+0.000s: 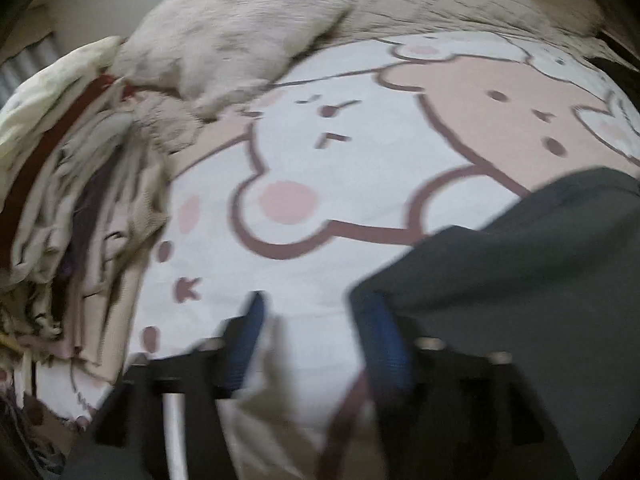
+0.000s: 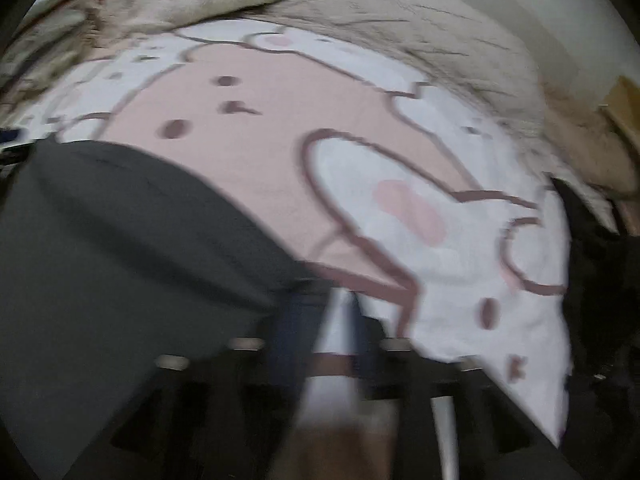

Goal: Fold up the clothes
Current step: 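Release the shirt with both tools and smooth it flat on the duvet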

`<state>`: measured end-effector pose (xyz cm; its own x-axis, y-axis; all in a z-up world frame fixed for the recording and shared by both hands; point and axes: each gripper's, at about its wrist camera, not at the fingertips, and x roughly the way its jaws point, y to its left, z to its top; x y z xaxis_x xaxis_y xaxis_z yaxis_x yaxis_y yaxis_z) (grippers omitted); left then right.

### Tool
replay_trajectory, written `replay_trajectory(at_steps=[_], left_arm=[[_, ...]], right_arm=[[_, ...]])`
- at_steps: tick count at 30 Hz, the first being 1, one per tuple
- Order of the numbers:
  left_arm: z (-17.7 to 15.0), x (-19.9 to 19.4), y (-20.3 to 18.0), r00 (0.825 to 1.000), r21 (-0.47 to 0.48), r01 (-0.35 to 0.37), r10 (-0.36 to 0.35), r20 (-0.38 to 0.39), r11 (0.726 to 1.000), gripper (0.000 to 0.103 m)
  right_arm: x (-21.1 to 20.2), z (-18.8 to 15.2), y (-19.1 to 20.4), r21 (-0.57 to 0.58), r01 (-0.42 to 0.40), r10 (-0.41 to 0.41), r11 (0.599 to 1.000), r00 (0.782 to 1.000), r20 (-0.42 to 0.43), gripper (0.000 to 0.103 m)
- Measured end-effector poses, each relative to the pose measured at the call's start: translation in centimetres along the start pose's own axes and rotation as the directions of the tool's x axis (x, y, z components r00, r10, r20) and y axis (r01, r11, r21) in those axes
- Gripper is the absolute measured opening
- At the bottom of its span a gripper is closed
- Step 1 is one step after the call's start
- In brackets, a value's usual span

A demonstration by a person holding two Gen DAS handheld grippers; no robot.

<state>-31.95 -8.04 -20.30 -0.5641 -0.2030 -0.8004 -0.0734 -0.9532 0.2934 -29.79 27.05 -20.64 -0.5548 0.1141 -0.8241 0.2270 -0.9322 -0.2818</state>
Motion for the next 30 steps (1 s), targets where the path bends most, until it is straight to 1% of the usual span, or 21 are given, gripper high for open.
replay_trajectory(at_steps=[1, 2, 3, 6, 8, 10, 12, 14, 17, 20, 22, 24, 25, 28, 29, 30], left_arm=[[-0.1, -0.1, 0.5, 1.0, -0.009, 0.006, -0.006, -0.012, 1.0, 0.065], [-0.3, -0.3, 0.7, 1.0, -0.008, 0.002, -0.002, -0.02, 1.0, 0.065], [-0.5, -0.7, 0.8, 1.0, 0.004, -0.006, 0.006, -0.021, 1.0, 0.065], [-1.7, -2.8, 0.6, 1.0, 0.069, -0.017, 0.017, -0.008, 0.997, 0.065], [-2.9, -4.3, 0.1, 1.0, 0.116, -0.01, 0.011, -0.003, 0.993, 0.065], [-4.5, -6.0, -0.6, 1.0, 0.169, -0.007, 0.008, -0.005, 0.986, 0.065], [-6.5, -7.9, -1.1, 1.0, 0.214, 0.002, -0.003, 0.005, 0.977, 0.065], [-8.4, -9.8, -1.5, 1.0, 0.258, 0.012, -0.016, 0.015, 0.966, 0.065], [-11.3, -12.7, -2.2, 0.999, 0.324, 0.025, -0.036, 0.03, 0.946, 0.065], [-14.2, -15.6, -2.9, 0.997, 0.388, 0.036, -0.057, 0.043, 0.921, 0.065], [-16.1, -17.5, -3.3, 0.996, 0.43, 0.043, -0.071, 0.051, 0.902, 0.065], [-17.3, -18.5, -3.5, 0.995, 0.448, 0.051, -0.086, 0.057, 0.893, 0.065], [-17.8, -19.0, -3.6, 0.994, 0.45, 0.061, -0.097, 0.056, 0.891, 0.065], [-18.4, -19.2, -4.2, 0.99, 0.426, 0.113, -0.14, 0.033, 0.898, 0.065], [-18.5, -19.3, -4.3, 0.988, 0.417, 0.13, -0.155, 0.025, 0.9, 0.065], [-18.7, -19.2, -4.6, 0.985, 0.416, 0.146, -0.169, 0.018, 0.897, 0.065]], right_arm=[[0.1, 0.1, -0.4, 0.011, 0.046, -0.046, 0.999, 0.999, 0.0, 0.078], [0.2, 0.1, -1.0, 0.032, 0.02, -0.02, 0.999, 1.0, -0.014, 0.079], [0.3, 0.2, -1.7, 0.054, -0.012, 0.014, 0.998, 0.999, -0.029, 0.079], [-0.1, -0.8, -2.8, 0.083, -0.055, 0.062, 0.995, 0.995, -0.077, 0.079], [-0.3, -1.5, -3.6, 0.102, -0.082, 0.093, 0.991, 0.99, -0.109, 0.079], [-1.1, -3.0, -3.3, 0.068, -0.07, 0.076, 0.995, 0.993, -0.087, 0.081], [-1.9, -4.8, -3.2, 0.1, -0.066, 0.073, 0.993, 0.995, -0.065, 0.081], [-2.4, -5.8, -3.0, 0.127, -0.072, 0.081, 0.989, 0.994, -0.069, 0.081], [-3.8, -6.4, -2.1, 0.048, -0.034, 0.037, 0.998, 0.997, -0.067, 0.081], [-5.9, -6.9, -2.2, 0.007, 0.022, -0.021, 1.0, 0.998, -0.059, 0.081], [-7.0, -7.4, -3.7, 0.04, 0.06, -0.059, 0.997, 0.998, -0.023, 0.081], [-8.2, -7.8, -5.2, 0.078, 0.096, -0.098, 0.992, 0.995, 0.013, 0.081], [-8.2, -7.7, -5.6, 0.101, 0.075, -0.076, 0.992, 0.997, 0.006, 0.081], [-8.0, -7.0, -6.5, 0.173, 0.0, 0.004, 0.985, 1.0, -0.019, 0.08], [-7.9, -6.8, -6.8, 0.197, -0.025, 0.031, 0.98, 0.999, -0.026, 0.079], [-7.8, -6.6, -7.1, 0.221, -0.049, 0.058, 0.974, 0.998, -0.032, 0.076]])
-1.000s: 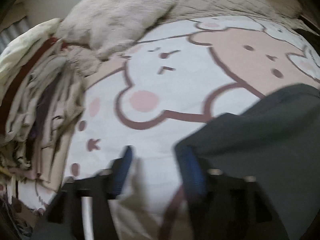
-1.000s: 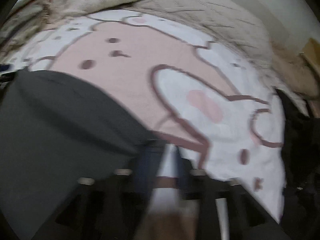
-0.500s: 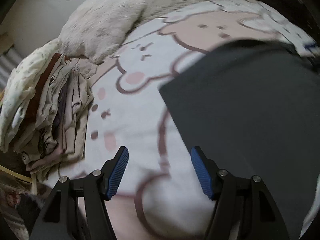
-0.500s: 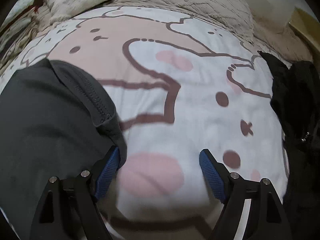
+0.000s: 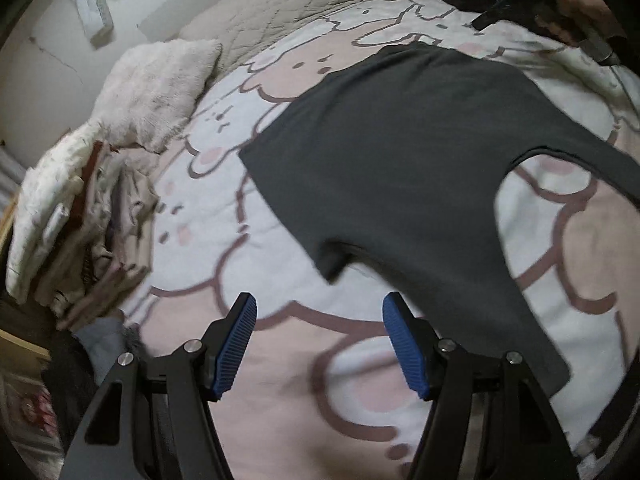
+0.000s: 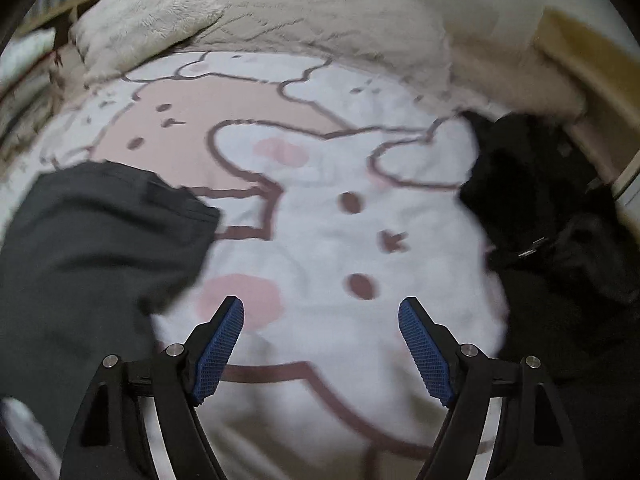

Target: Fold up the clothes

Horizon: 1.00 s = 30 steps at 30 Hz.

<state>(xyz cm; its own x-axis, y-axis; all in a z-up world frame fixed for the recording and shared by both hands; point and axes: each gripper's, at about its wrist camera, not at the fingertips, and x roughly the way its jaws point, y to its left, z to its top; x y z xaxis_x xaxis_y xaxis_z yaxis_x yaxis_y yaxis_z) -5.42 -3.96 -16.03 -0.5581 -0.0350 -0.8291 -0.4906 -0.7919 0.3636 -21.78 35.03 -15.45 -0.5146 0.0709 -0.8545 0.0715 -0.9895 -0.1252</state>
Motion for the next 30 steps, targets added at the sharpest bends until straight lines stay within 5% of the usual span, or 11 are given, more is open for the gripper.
replay_trajectory(at_steps=[2, 10, 12, 14, 19, 25, 28, 30], left_arm=[[0.0, 0.3, -0.6, 0.999, 0.004, 0.032, -0.032, 0.0, 0.999, 0.065], [-0.2, 2.1, -2.3, 0.989, 0.01, 0.147, -0.146, -0.031, 0.989, 0.065], [-0.2, 2.6, -2.6, 0.984, 0.01, 0.174, -0.174, -0.042, 0.985, 0.065], [-0.3, 3.1, -2.7, 0.978, 0.004, 0.201, -0.2, -0.051, 0.98, 0.065], [-0.5, 4.2, -2.0, 0.964, -0.039, 0.255, -0.257, -0.065, 0.966, 0.068], [-0.8, 3.7, -2.0, 0.971, -0.024, 0.235, -0.236, -0.04, 0.972, 0.071], [-0.8, 3.0, -2.3, 0.981, 0.021, 0.194, -0.194, -0.015, 0.981, 0.071], [-0.6, 2.4, -2.6, 0.986, 0.047, 0.169, -0.169, 0.0, 0.985, 0.071]], right_arm=[[0.7, 0.6, 0.3, 0.041, -0.079, 0.081, 0.996, 0.996, -0.034, 0.059], [5.4, 3.2, 4.5, 0.129, -0.223, 0.234, 0.966, 0.969, -0.084, 0.058], [6.1, 3.7, 4.9, 0.139, -0.241, 0.254, 0.96, 0.964, -0.082, 0.051], [6.8, 4.3, 5.2, 0.15, -0.259, 0.273, 0.954, 0.959, -0.08, 0.003], [4.0, 6.6, 5.8, 0.027, -0.256, 0.255, 0.966, 0.966, 0.038, 0.003], [7.7, 6.1, 5.9, 0.031, -0.169, 0.171, 0.985, 0.983, -0.071, 0.004], [7.5, 5.9, 5.9, 0.027, -0.146, 0.148, 0.989, 0.984, -0.096, 0.016], [6.1, 6.0, 5.6, 0.023, -0.116, 0.118, 0.993, 0.989, -0.084, 0.043]])
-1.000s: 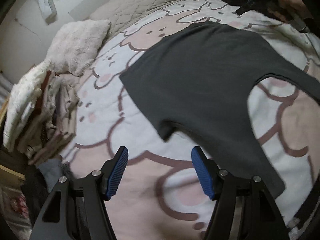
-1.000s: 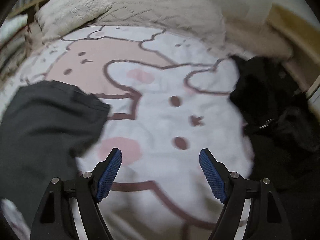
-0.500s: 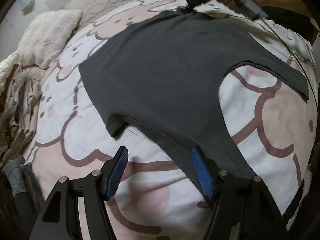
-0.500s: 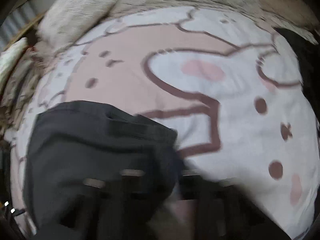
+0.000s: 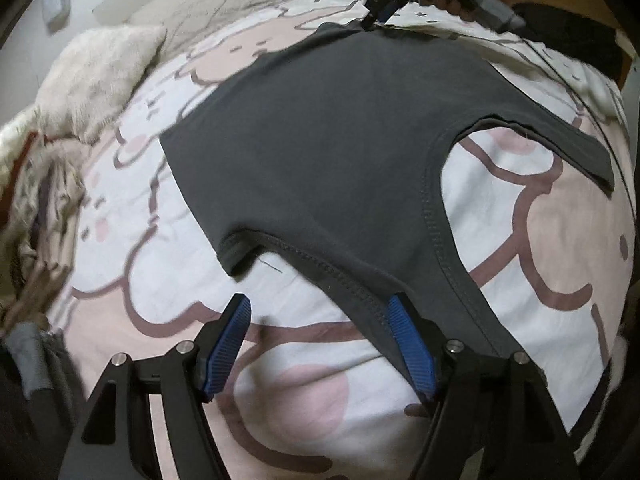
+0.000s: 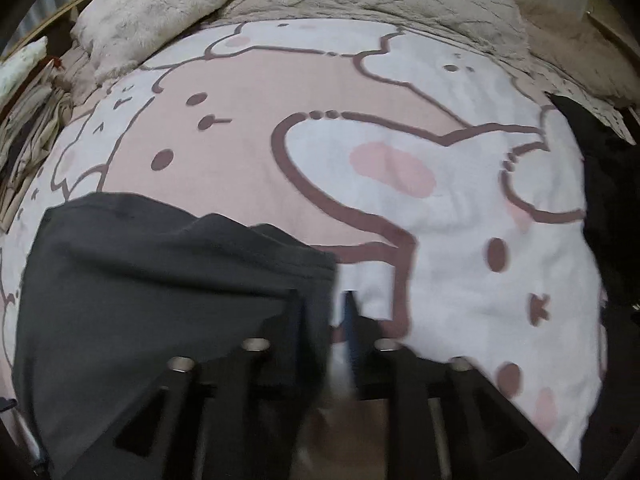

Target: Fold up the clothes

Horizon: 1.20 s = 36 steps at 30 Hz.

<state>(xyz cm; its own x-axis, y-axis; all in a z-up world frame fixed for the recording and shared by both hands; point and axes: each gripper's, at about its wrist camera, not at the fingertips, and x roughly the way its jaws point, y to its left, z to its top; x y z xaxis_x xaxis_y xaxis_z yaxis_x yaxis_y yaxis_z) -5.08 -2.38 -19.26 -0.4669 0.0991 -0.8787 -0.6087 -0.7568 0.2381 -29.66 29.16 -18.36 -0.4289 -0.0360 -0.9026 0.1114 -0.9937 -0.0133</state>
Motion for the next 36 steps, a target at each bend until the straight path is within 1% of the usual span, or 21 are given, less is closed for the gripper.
replay_trajectory(at_steps=[1, 2, 3, 6, 8, 9, 11, 13, 15, 17, 19, 21, 22, 24, 25, 26, 27, 30, 33, 35, 36], left_arm=[[0.1, -0.5, -0.2, 1.0, 0.018, -0.014, 0.014, 0.015, 1.0, 0.071], [0.1, -1.2, -0.5, 0.999, 0.035, -0.027, 0.025, 0.035, 0.999, 0.071], [0.0, -2.0, -0.8, 0.997, 0.06, -0.04, 0.036, 0.062, 0.997, 0.071], [-0.4, -4.5, -1.8, 0.986, 0.152, -0.093, 0.069, 0.153, 0.984, 0.071], [-1.3, -5.8, -2.8, 0.971, 0.242, -0.15, 0.097, 0.219, 0.959, 0.071], [-1.9, -6.3, -3.3, 0.965, 0.284, -0.172, 0.103, 0.242, 0.943, 0.071], [-3.0, -6.8, -4.3, 0.956, 0.355, -0.204, 0.108, 0.272, 0.913, 0.071], [-4.1, -6.8, -5.4, 0.959, 0.409, -0.203, 0.097, 0.265, 0.89, 0.071], [-5.4, -6.8, -6.4, 0.966, 0.467, -0.191, 0.08, 0.246, 0.863, 0.071], [-6.8, -6.9, -7.4, 0.972, 0.526, -0.18, 0.067, 0.227, 0.831, 0.071], [-8.4, -7.1, -8.7, 0.976, 0.584, -0.175, 0.062, 0.209, 0.792, 0.071], [-9.5, -6.9, -9.8, 0.978, 0.623, -0.181, 0.072, 0.196, 0.761, 0.071], [-9.9, -6.7, -10.4, 0.977, 0.643, -0.192, 0.081, 0.197, 0.741, 0.071], [-10.4, -6.3, -11.2, 0.972, 0.667, -0.219, 0.102, 0.211, 0.712, 0.071], [-10.4, -6.1, -11.4, 0.97, 0.67, -0.231, 0.11, 0.219, 0.706, 0.072], [-10.3, -5.9, -11.5, 0.967, 0.67, -0.242, 0.116, 0.228, 0.701, 0.073], [-10.0, -5.7, -11.6, 0.964, 0.668, -0.251, 0.122, 0.235, 0.701, 0.073], [-9.4, -5.3, -12.1, 0.957, 0.666, -0.278, 0.137, 0.257, 0.692, 0.073], [-8.5, -4.5, -12.8, 0.948, 0.667, -0.308, 0.157, 0.277, 0.679, 0.073], [-7.6, -4.1, -13.0, 0.948, 0.658, -0.309, 0.162, 0.275, 0.687, 0.066], [-7.1, -4.0, -13.0, 0.949, 0.651, -0.304, 0.162, 0.269, 0.695, 0.049]], right_arm=[[-1.1, -0.2, -0.2, -0.003, 0.023, -0.023, 1.0, 0.999, 0.026, 0.07], [-2.1, -0.4, -0.3, -0.005, 0.047, -0.047, 0.999, 0.998, 0.051, 0.078], [-3.2, -0.6, -0.5, -0.007, 0.07, -0.07, 0.998, 0.995, 0.077, 0.078], [-8.3, -3.4, 0.6, -0.146, 0.166, -0.139, 0.975, 0.974, 0.179, 0.077], [-11.1, -6.0, 1.4, -0.249, 0.224, -0.162, 0.942, 0.955, 0.246, 0.077], [-11.8, -8.0, 2.3, -0.321, 0.243, -0.16, 0.915, 0.951, 0.265, 0.077], [-13.0, -12.2, 4.2, -0.462, 0.277, -0.147, 0.842, 0.943, 0.298, 0.077], [-14.2, -16.4, 6.1, -0.589, 0.31, -0.13, 0.746, 0.936, 0.328, 0.077], [-15.4, -20.5, 7.9, -0.699, 0.339, -0.107, 0.63, 0.929, 0.355, 0.077], [-16.6, -24.7, 9.8, -0.788, 0.366, -0.08, 0.496, 0.922, 0.378, 0.077], [-17.1, -28.3, 10.7, -0.854, 0.351, -0.039, 0.383, 0.93, 0.365, 0.077], [-17.3, -31.4, 11.3, -0.901, 0.336, -0.006, 0.274, 0.938, 0.348, 0.077], [-17.2, -32.6, 11.4, -0.917, 0.321, 0.0, 0.238, 0.944, 0.331, 0.077], [-17.0, -34.9, 11.6, -0.943, 0.288, 0.01, 0.165, 0.956, 0.293, 0.067], [-16.7, -35.8, 11.6, -0.952, 0.276, 0.005, 0.128, 0.96, 0.279, 0.06], [-16.3, -36.7, 11.4, -0.958, 0.274, -0.004, 0.083, 0.961, 0.275, 0.06], [-16.2, -37.3, 11.4, -0.959, 0.278, -0.003, 0.06, 0.96, 0.279, 0.06], [-15.6, -38.2, 11.4, -0.949, 0.315, -0.003, 0.03, 0.949, 0.315, 0.06], [-14.5, -38.7, 11.8, -0.938, 0.348, -0.011, 0.009, 0.938, 0.348, 0.052], [-13.7, -39.3, 12.1, -0.923, 0.385, -0.011, -0.024, 0.923, 0.386, 0.05], [-13.5, -39.3, 12.4, -0.916, 0.399, -0.013, -0.032, 0.917, 0.399, 0.05]])
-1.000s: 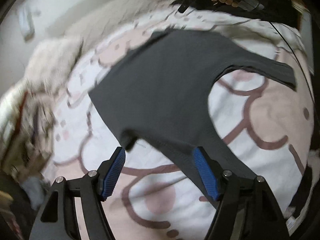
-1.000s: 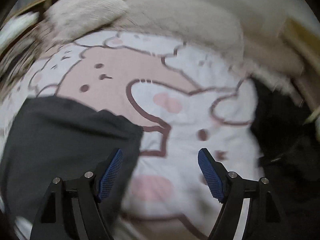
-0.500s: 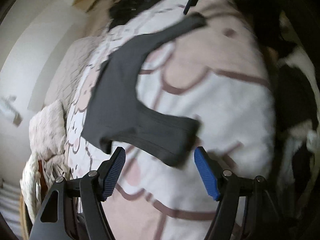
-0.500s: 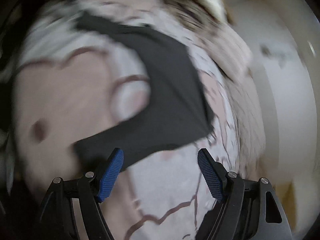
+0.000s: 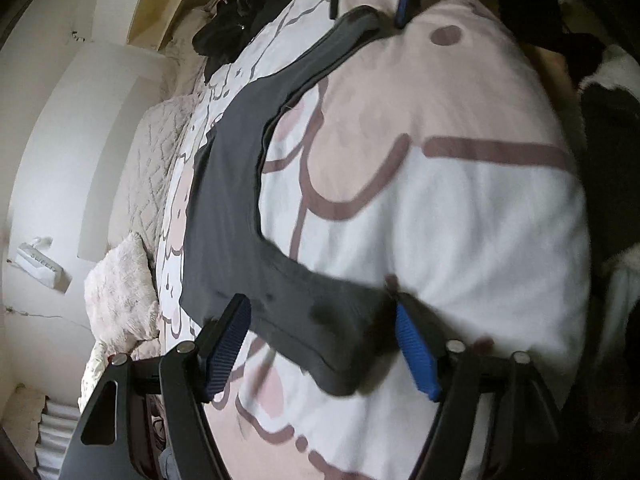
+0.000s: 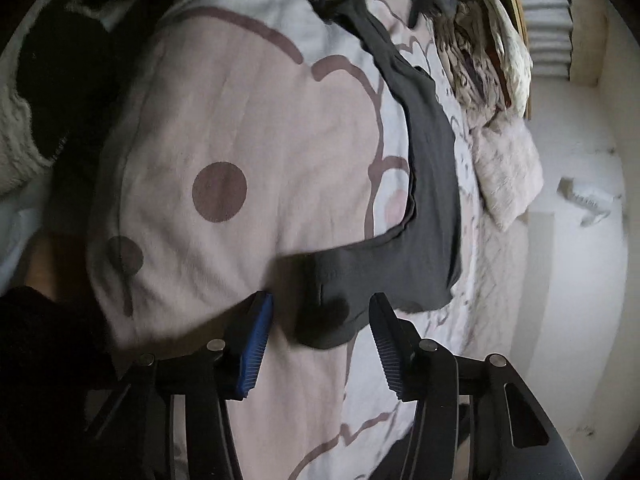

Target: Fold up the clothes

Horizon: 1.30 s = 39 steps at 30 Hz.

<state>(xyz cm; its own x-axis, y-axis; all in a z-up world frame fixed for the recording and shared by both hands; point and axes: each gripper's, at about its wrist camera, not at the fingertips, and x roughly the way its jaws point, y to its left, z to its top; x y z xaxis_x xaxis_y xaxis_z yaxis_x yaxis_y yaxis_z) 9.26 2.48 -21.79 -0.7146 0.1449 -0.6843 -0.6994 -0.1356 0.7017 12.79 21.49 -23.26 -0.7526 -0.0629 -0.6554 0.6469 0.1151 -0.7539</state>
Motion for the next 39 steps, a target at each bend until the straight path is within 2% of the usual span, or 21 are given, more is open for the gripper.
replay_trajectory(at_steps=[1, 3, 5, 8, 12, 14, 17, 21, 24, 27, 30, 32, 34, 39], left_arm=[[0.2, 0.3, 0.3, 1.0, -0.014, 0.001, -0.001, -0.019, 1.0, 0.026], [0.5, 1.0, 1.0, 0.998, -0.042, -0.001, -0.002, -0.064, 0.999, 0.015], [0.5, 1.1, 2.1, 0.996, -0.098, 0.003, -0.012, -0.088, 0.995, 0.011], [0.4, 0.1, 3.9, 0.996, -0.19, 0.004, -0.021, -0.085, 0.982, 0.01], [0.9, -3.1, 6.7, 0.999, -0.295, -0.028, 0.023, -0.023, 0.955, 0.01], [1.2, -4.7, 7.9, 0.999, -0.336, -0.042, 0.048, 0.012, 0.941, 0.01], [1.6, -6.7, 9.2, 0.996, -0.376, -0.049, 0.073, 0.051, 0.925, 0.01], [1.7, -8.0, 7.8, 0.998, -0.32, 0.014, 0.008, 0.068, 0.947, 0.01], [1.8, -9.0, 6.6, 0.996, -0.27, 0.064, -0.046, 0.075, 0.961, 0.01], [1.5, -8.0, 5.0, 0.994, -0.229, 0.112, -0.106, 0.039, 0.967, 0.01], [1.4, -6.7, 4.5, 0.991, -0.228, 0.136, -0.136, 0.016, 0.964, 0.01], [1.2, -5.8, 6.7, 0.991, -0.288, 0.132, -0.133, 0.017, 0.949, 0.01], [1.1, -4.9, 9.2, 0.992, -0.354, 0.124, -0.126, 0.019, 0.927, 0.01], [0.7, -2.6, 15.6, 0.994, -0.511, 0.105, -0.108, 0.023, 0.853, 0.011]], right_arm=[[0.1, 0.3, 0.1, -0.007, 0.014, -0.014, 1.0, 1.0, -0.002, 0.05], [0.4, 0.8, 0.0, -0.003, 0.032, -0.032, 0.999, 0.999, -0.011, 0.049], [0.7, 1.1, -0.5, 0.022, 0.035, -0.035, 0.999, 0.999, -0.028, 0.023], [1.3, 1.3, -1.9, 0.073, 0.043, -0.039, 0.996, 0.998, -0.059, 0.01], [-0.1, 1.2, -5.7, 0.176, 0.119, -0.111, 0.977, 0.992, -0.054, 0.005], [-1.6, 1.0, -8.5, 0.253, 0.174, -0.166, 0.952, 0.985, -0.054, 0.005], [-4.1, 0.7, -11.8, 0.354, 0.203, -0.2, 0.913, 0.979, -0.046, 0.005], [-7.1, 0.8, -12.7, 0.369, 0.171, -0.178, 0.913, 0.984, -0.017, 0.005], [-8.3, 1.4, -11.3, 0.316, 0.083, -0.088, 0.945, 0.996, 0.001, 0.005], [-7.9, 1.6, -8.5, 0.247, -0.017, 0.017, 0.969, 1.0, 0.001, 0.005], [-6.5, 1.3, -7.2, 0.234, -0.051, 0.056, 0.971, 0.998, -0.017, 0.005], [-5.6, 1.2, -6.3, 0.227, -0.072, 0.081, 0.971, 0.996, -0.03, 0.005], [-5.2, 1.0, -7.7, 0.278, -0.063, 0.074, 0.959, 0.997, -0.031, 0.005], [-3.6, -0.3, -15.7, 0.467, -0.002, 0.017, 0.884, 0.999, -0.028, 0.005]])
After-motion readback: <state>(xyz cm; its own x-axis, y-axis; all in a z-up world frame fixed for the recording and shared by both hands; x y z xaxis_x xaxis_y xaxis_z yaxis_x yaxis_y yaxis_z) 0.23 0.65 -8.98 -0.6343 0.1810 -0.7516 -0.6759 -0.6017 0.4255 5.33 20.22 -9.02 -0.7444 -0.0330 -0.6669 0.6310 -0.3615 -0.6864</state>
